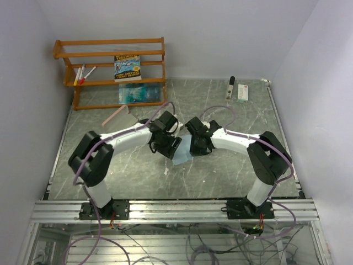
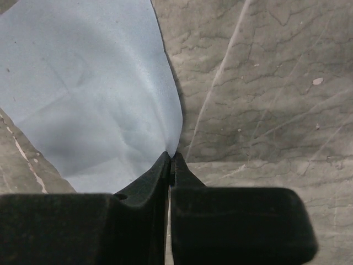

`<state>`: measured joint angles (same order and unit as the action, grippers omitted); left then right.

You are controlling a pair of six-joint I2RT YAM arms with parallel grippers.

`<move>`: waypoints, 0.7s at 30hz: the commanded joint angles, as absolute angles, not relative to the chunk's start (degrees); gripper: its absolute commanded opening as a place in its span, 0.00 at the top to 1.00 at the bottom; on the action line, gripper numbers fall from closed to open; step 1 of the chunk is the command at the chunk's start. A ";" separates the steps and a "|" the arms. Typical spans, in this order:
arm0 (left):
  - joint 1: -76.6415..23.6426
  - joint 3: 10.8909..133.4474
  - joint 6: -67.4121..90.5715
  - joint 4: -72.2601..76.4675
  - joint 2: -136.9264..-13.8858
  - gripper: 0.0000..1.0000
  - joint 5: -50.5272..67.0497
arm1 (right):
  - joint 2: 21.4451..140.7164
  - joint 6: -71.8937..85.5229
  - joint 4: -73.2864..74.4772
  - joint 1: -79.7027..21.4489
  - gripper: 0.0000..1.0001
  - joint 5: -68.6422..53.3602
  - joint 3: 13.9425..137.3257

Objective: Organize the sunglasses
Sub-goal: Fold the glasses cleaning cloth at the center of the board.

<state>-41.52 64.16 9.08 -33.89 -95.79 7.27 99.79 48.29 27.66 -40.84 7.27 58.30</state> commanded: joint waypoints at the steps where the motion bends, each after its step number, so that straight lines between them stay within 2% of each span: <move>1: -42.95 69.14 14.56 -34.35 -102.39 0.29 4.94 | 103.90 50.24 29.43 -41.56 1.00 4.96 56.72; 7: -43.21 71.36 18.98 -36.38 -105.92 0.33 0.35 | 104.90 50.76 30.19 -41.49 1.00 5.01 57.00; 11: -43.32 71.42 22.80 -34.94 -104.79 0.32 0.22 | 104.73 51.36 29.55 -41.49 1.00 4.56 57.03; 21: -45.92 73.16 25.27 -36.65 -110.74 0.34 -0.02 | 104.99 52.44 29.45 -41.40 1.00 4.54 55.75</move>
<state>-44.23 72.27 23.20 -35.79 -108.55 1.21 100.97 51.07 27.27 -40.84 5.13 59.18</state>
